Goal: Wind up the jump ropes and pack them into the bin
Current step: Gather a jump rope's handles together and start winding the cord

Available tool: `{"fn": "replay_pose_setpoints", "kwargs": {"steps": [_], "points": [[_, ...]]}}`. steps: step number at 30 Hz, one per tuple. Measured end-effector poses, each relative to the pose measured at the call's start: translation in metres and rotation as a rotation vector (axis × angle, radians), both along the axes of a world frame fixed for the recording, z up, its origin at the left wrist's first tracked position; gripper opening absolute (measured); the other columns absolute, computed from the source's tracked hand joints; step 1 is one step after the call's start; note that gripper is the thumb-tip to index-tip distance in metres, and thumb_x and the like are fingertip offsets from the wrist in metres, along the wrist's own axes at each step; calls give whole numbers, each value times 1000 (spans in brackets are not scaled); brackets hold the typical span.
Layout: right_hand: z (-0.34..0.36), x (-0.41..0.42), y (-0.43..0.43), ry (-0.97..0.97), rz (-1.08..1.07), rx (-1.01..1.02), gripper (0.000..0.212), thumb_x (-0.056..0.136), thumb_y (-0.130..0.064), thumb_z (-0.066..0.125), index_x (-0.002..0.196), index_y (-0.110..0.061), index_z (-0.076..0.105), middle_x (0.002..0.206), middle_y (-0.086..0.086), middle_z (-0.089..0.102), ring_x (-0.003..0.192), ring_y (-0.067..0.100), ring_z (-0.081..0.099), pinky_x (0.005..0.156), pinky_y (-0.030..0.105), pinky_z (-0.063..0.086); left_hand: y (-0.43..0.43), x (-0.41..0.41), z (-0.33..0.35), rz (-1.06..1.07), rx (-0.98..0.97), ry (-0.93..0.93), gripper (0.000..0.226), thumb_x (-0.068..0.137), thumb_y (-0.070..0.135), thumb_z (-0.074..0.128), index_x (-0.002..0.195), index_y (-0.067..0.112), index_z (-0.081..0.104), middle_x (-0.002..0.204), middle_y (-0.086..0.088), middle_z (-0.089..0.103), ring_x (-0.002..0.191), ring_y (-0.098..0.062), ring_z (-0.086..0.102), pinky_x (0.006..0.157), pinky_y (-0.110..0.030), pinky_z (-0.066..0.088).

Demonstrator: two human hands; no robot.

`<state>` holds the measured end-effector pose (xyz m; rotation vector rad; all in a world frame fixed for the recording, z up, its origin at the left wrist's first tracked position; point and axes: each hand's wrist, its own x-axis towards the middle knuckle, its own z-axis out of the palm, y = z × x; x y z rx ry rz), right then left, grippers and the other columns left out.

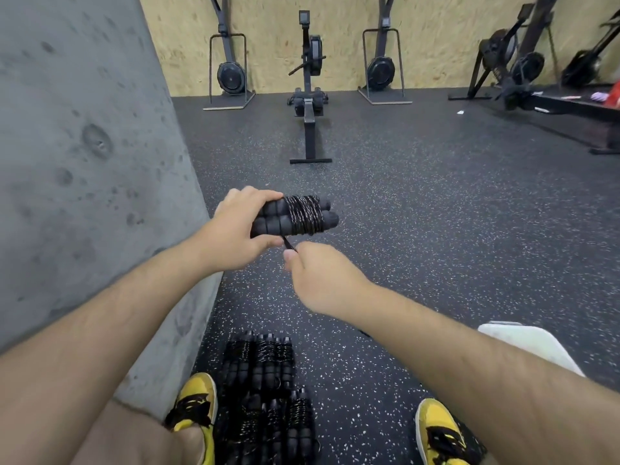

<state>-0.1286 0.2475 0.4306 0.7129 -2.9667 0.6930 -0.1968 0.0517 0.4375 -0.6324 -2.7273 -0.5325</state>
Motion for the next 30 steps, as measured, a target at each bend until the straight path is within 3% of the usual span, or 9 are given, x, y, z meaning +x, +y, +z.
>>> {"fn": "replay_pose_setpoints", "kwargs": {"steps": [3, 8, 10, 13, 16, 20, 22, 26, 30], "points": [[14, 3, 3, 18, -80, 68, 35, 106, -35, 32, 101, -12, 57, 96, 6, 60, 87, 28, 57, 71, 35, 42, -5, -1, -1, 42, -40, 14, 81, 71, 58, 66, 143, 25, 49, 121, -1, 54, 114, -30, 47, 104, -52, 38], [34, 11, 14, 399, 41, 268, 13, 101, -29, 41, 98, -21, 51, 83, -3, 46, 76, 27, 53, 63, 32, 33, -7, 2, -3, 21, -104, 1, 75, 72, 52, 65, 140, 25, 51, 119, 0, 54, 111, -29, 46, 99, -52, 39], [40, 6, 21, 559, 92, 311, 19, 103, -33, 39, 102, -22, 54, 84, -5, 47, 70, 25, 49, 59, 33, 31, -4, 4, -3, 2, -129, 12, 71, 73, 47, 69, 139, 25, 52, 118, 1, 53, 109, -28, 46, 97, -51, 39], [45, -11, 30, 689, 136, 361, 27, 100, -38, 42, 96, -22, 63, 83, -3, 58, 66, 25, 59, 53, 30, 28, 3, 15, -2, -95, -125, 2, 62, 78, 33, 82, 132, 36, 49, 107, 11, 44, 99, -19, 36, 88, -43, 34], [48, -30, 42, 754, 154, 303, 35, 93, -40, 38, 88, -25, 69, 77, -1, 59, 61, 27, 60, 51, 29, 30, 16, 32, 4, -227, -137, -62, 57, 77, 40, 78, 117, 45, 37, 102, 12, 42, 93, -12, 30, 83, -40, 31], [53, -45, 59, 666, 113, 227, 35, 97, -45, 32, 101, -30, 63, 88, -5, 62, 79, 27, 63, 61, 36, 48, 30, 59, 18, -328, 3, -109, 55, 76, 43, 73, 120, 41, 39, 106, 10, 48, 100, -14, 38, 89, -41, 37], [54, -47, 63, 534, 111, 165, 39, 97, -53, 27, 105, -31, 59, 96, -9, 64, 87, 21, 61, 69, 37, 49, 30, 65, 24, -334, 52, -129, 57, 76, 41, 74, 124, 39, 42, 108, 19, 45, 107, -15, 41, 97, -44, 40], [47, -53, 64, 275, 156, 119, 30, 103, -44, 42, 98, -19, 57, 80, -6, 63, 73, 15, 52, 65, 32, 41, 25, 67, 25, -341, 127, -232, 57, 76, 41, 76, 125, 39, 46, 109, 25, 43, 119, -19, 51, 103, -50, 45], [51, -45, 64, -31, 76, -189, 25, 103, -16, 48, 81, -7, 56, 60, -5, 60, 56, -5, 55, 65, 26, 46, 30, 69, 31, -425, 488, -473, 61, 86, 7, 79, 136, 14, 44, 131, 6, 57, 122, -15, 63, 103, -34, 52]]}}
